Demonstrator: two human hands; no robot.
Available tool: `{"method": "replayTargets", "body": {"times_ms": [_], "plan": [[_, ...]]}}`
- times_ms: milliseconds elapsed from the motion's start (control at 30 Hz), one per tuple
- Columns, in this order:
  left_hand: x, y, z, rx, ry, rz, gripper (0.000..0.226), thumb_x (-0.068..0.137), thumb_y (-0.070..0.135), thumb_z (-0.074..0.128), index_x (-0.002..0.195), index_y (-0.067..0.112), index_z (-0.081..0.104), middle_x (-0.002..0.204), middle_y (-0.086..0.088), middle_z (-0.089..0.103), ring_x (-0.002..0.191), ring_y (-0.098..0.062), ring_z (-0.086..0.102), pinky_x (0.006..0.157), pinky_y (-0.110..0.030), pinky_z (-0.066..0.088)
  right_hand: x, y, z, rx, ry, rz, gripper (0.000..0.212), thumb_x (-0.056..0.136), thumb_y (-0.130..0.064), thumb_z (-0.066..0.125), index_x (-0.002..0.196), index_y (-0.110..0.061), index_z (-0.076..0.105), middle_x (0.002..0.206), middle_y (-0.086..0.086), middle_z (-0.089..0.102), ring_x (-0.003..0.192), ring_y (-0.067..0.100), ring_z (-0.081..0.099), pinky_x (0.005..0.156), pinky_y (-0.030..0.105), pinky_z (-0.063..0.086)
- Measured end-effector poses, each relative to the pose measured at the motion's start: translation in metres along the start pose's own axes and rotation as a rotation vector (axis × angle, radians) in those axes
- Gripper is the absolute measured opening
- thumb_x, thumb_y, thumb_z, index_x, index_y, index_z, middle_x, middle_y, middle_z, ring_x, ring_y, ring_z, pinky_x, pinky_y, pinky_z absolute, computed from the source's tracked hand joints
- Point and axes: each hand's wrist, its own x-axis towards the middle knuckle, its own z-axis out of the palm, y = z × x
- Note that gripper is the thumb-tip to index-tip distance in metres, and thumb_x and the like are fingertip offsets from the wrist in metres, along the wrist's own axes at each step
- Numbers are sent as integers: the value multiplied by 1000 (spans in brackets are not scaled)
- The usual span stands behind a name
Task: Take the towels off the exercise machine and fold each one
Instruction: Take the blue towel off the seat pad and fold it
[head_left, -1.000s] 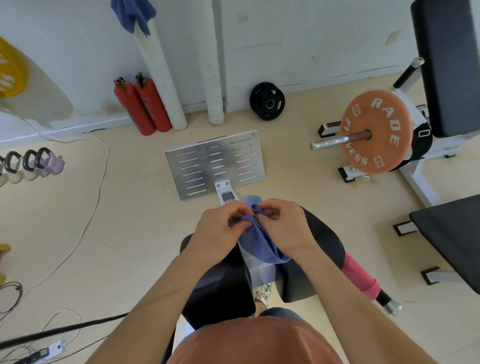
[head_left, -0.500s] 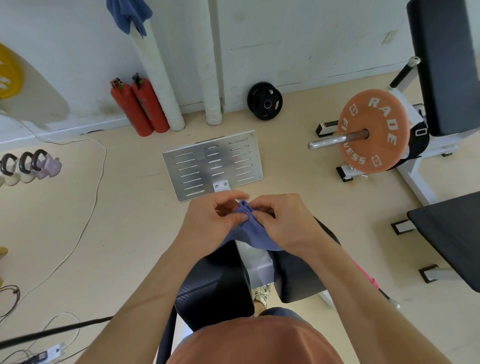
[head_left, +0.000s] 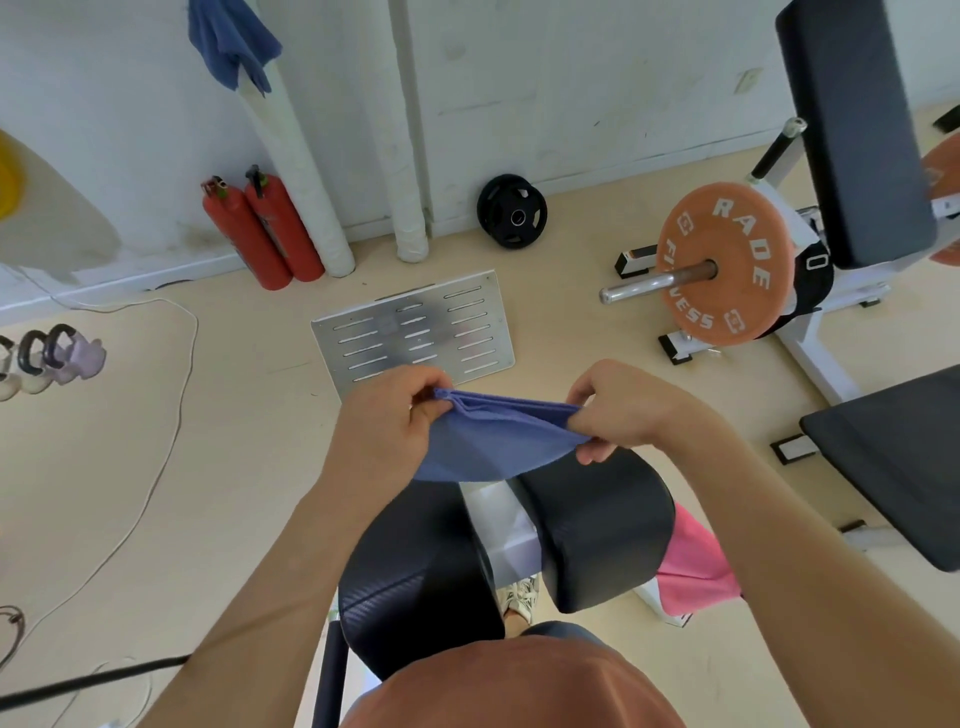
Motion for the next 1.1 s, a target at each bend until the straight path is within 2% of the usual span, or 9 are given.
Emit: {"method": "replayTargets", "body": {"times_ms": [100, 233, 367, 500, 633, 800, 900, 967, 1100], "plan": [[0, -8, 2, -2, -7, -45, 18, 86, 5, 61, 85, 23, 65, 80, 11, 64, 83, -17, 60, 72, -8, 36, 2, -1, -14, 107, -14, 2, 22, 78, -6, 49, 87, 0, 68, 56, 7, 68, 43, 12, 50, 41, 17, 34], [1, -7, 4, -154, 22, -113, 36, 87, 7, 62, 78, 41, 55, 79, 22, 61, 78, -5, 58, 66, -2, 37, 4, -2, -28, 125, -92, -20, 21, 82, -6, 49, 88, -7, 70, 55, 3, 65, 44, 9, 47, 40, 16, 33], [7, -4, 6, -335, 5, -245, 23, 84, 9, 67, 77, 30, 60, 81, 11, 62, 74, -6, 56, 65, -7, 41, 11, -1, -42, 70, -182, -2, 19, 86, -8, 53, 96, -11, 70, 48, 0, 58, 41, 10, 40, 43, 19, 30], [21, -5, 1, -491, -98, -266, 18, 79, 2, 71, 71, 17, 66, 74, 9, 65, 67, -5, 56, 68, -16, 46, 23, -5, -58, 53, -75, 3, 13, 87, -12, 59, 93, -9, 70, 45, 1, 56, 38, 10, 38, 42, 21, 28], [39, -4, 8, -299, -115, -173, 23, 79, 2, 70, 72, 23, 63, 66, 6, 60, 56, 0, 46, 58, -12, 39, 37, -8, -65, 159, -30, 41, 13, 86, -4, 51, 93, -6, 62, 56, 6, 65, 39, 8, 49, 38, 17, 34], [78, 4, 16, -205, -120, -101, 22, 81, 2, 68, 91, 22, 70, 78, -2, 65, 68, -11, 52, 71, -26, 45, 62, -18, -82, 334, 188, 7, 16, 85, -3, 47, 90, -13, 58, 50, 6, 56, 32, 7, 38, 34, 12, 28], [99, 19, 7, -212, 46, -36, 15, 81, 5, 68, 92, 15, 73, 75, 6, 63, 61, 2, 48, 63, -11, 39, 58, -26, -101, 430, 364, -101, 18, 84, -1, 49, 90, -15, 59, 60, 10, 59, 31, 5, 44, 35, 13, 32], [101, 28, 5, -160, 102, 34, 14, 79, 7, 70, 90, 16, 73, 75, 11, 61, 61, 4, 47, 60, -6, 35, 48, -20, -108, 380, 469, -195, 18, 82, -2, 51, 93, -13, 60, 63, 11, 63, 38, 8, 51, 40, 17, 39], [73, 29, 37, -110, -26, 137, 12, 72, 6, 76, 80, 14, 73, 72, 18, 58, 67, 3, 47, 62, -9, 33, 30, 24, -88, 301, 502, -181, 22, 83, -2, 50, 97, -17, 58, 61, 13, 66, 44, 17, 59, 42, 24, 46]]}}
